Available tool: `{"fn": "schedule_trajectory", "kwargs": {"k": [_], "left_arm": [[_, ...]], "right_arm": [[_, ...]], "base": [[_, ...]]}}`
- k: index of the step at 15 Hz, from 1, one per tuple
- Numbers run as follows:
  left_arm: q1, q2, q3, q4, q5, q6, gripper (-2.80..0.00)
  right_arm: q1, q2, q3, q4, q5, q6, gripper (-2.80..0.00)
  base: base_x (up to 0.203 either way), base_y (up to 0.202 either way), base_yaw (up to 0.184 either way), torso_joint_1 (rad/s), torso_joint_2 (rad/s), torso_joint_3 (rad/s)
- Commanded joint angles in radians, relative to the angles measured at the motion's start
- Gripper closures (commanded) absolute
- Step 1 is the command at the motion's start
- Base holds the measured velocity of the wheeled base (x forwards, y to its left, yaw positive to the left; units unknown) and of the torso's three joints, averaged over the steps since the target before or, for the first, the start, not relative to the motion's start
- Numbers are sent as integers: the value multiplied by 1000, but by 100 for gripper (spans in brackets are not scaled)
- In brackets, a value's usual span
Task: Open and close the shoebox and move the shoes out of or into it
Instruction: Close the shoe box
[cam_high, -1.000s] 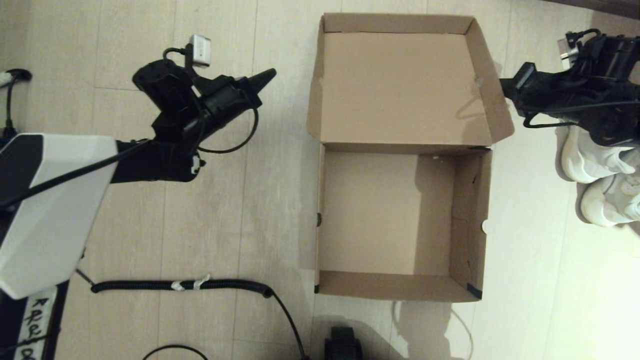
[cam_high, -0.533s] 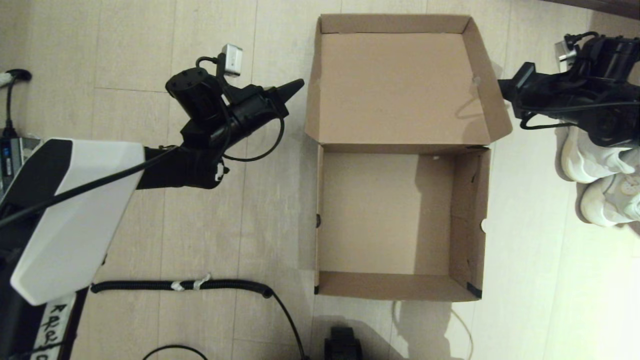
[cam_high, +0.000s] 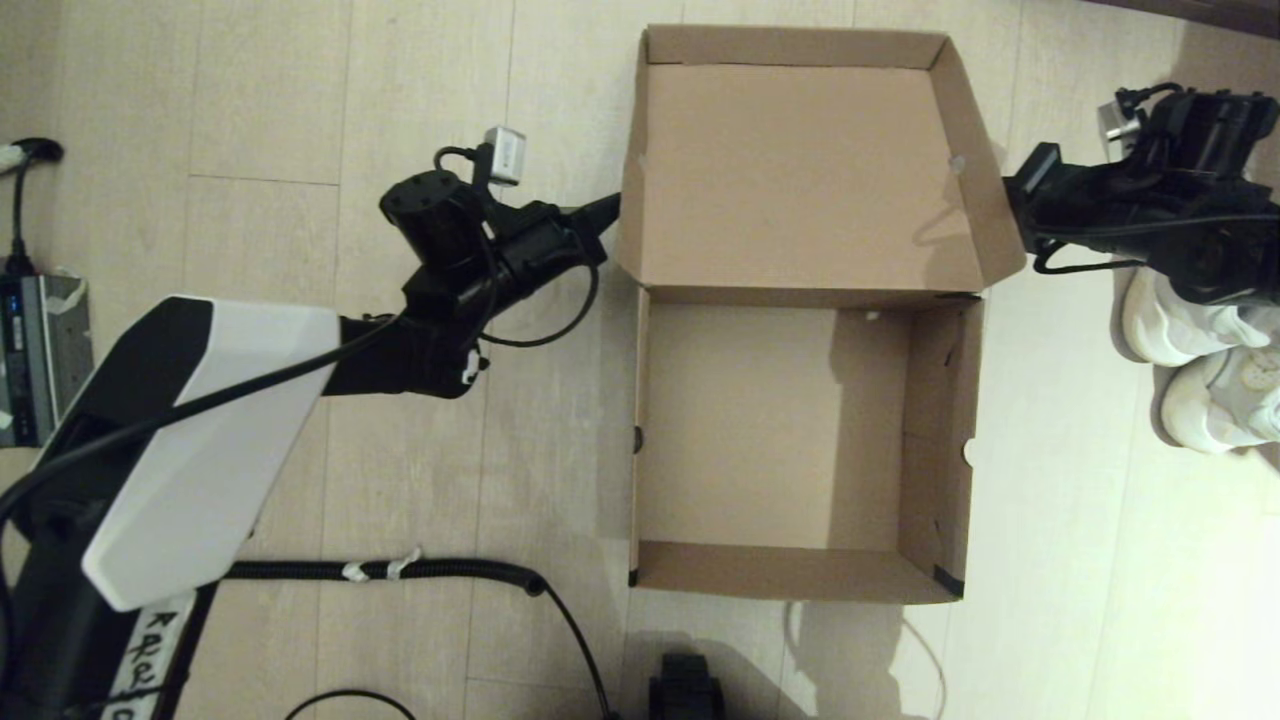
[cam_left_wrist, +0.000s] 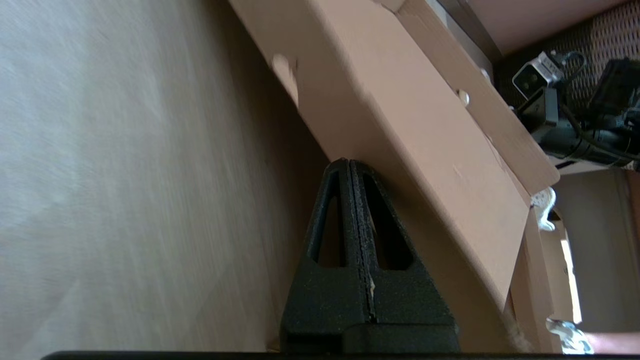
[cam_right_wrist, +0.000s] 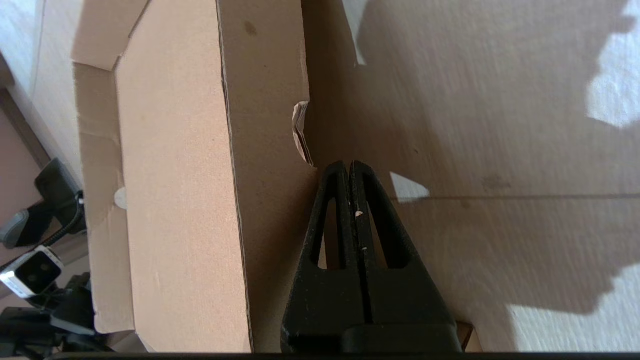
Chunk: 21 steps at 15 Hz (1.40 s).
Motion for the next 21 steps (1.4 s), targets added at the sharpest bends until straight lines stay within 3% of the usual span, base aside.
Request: {"fn": "schedule_trajectory", "kwargs": {"k": [1, 10, 21], "left_arm": [[-7, 14, -1, -6, -3, -2, 0], [-46, -40, 0, 7, 12, -2, 0], [-111, -178, 8, 66, 90, 0, 0]], "right_arm": [[3, -8, 15, -3, 4, 4, 0], [17, -91, 31, 0, 12, 40, 0], [9, -309, 189, 8, 40, 43, 0]], "base": [[0, 0, 0, 0, 0, 0], [0, 0, 0, 0, 0, 0], [0, 0, 0, 0, 0, 0]]}}
